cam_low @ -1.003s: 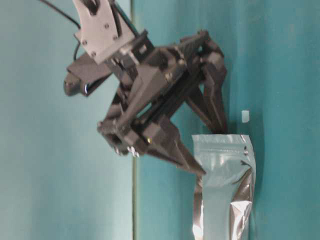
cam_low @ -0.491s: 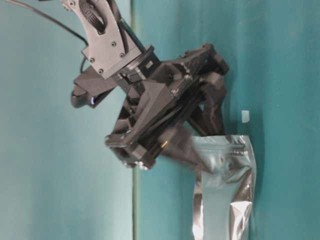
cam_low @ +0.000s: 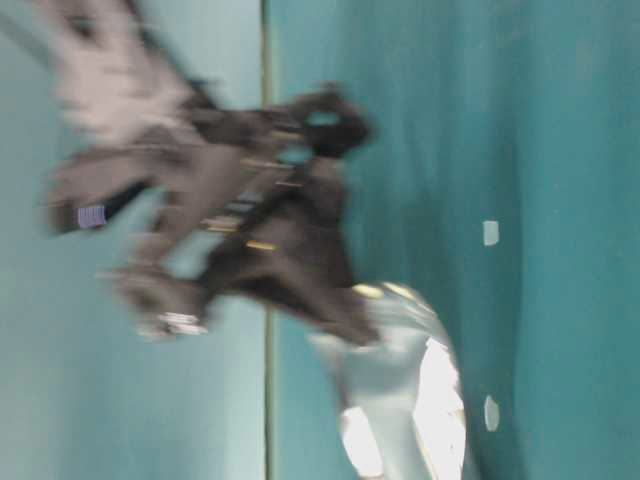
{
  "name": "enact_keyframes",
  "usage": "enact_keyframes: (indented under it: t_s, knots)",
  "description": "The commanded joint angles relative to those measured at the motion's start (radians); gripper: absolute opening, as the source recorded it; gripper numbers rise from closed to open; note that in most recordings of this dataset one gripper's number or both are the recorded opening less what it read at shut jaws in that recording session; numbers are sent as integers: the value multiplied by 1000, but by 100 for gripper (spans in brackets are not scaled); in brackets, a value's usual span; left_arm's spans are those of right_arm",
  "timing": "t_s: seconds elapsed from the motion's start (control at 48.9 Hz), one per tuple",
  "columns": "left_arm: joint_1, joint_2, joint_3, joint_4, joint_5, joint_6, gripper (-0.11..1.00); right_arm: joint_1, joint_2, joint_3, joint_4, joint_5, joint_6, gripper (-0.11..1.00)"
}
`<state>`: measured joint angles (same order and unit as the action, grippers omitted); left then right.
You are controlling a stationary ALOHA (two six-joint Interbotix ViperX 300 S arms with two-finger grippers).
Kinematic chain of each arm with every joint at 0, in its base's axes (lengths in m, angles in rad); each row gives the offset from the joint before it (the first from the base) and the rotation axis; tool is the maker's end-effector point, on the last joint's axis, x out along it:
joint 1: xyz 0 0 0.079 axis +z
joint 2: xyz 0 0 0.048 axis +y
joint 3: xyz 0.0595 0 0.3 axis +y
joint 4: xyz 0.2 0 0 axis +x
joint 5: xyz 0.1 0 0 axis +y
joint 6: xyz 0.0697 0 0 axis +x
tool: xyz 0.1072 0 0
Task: Hand over the silver zip bag and make it stand upright.
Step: 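Lift the bag with the right gripper and rotate it to hang vertically, then hold the bag up with the right gripper while the left gripper opens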
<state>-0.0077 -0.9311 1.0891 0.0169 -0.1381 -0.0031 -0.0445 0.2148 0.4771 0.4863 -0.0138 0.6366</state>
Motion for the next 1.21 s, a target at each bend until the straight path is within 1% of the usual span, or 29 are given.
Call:
enact_keyframes:
  t_s: [0.0, 0.061, 0.102, 0.225, 0.307, 0.409, 0.573, 0.696, 0.778, 0.901, 1.023, 1.085, 1.187]
  knots:
    - [6, 6, -15, 3, -2, -3, -1, -15, -74, -48, -23, 117, -81, 1]
    - [9, 8, -14, 3, 14, -6, -1, -26, -100, -77, -40, 218, -144, 1]
    - [9, 6, -14, 3, 25, -6, -1, -34, -117, -106, -54, 307, -193, 1]
    - [11, 2, -14, 3, 48, -8, -1, -51, -141, -187, -80, 503, -287, 1]
    - [11, 0, -14, 3, 49, -8, -1, -52, -146, -244, -106, 612, -325, 1]
    - [17, 0, -14, 3, 51, -8, -1, -54, -141, -308, -152, 733, -360, 1]
    - [25, 0, -14, 3, 51, -8, -1, -49, -115, -411, -259, 957, -388, 1]
    - [26, 0, -14, 3, 51, -8, -1, -37, -89, -488, -342, 1109, -437, 1]
    - [28, 3, -14, 3, 51, -8, -1, -26, -67, -535, -382, 1181, -480, 1]
    - [29, 5, -14, 3, 51, -8, -1, -5, -31, -604, -422, 1243, -574, 1]
    - [31, 5, -12, 3, 51, -8, -1, 6, -6, -643, -436, 1252, -669, 1]
    - [29, 5, -12, 3, 51, -8, -1, 8, 2, -653, -436, 1255, -701, 1]
    - [31, 5, -12, 3, 51, -8, -1, 11, 12, -657, -436, 1264, -732, 1]
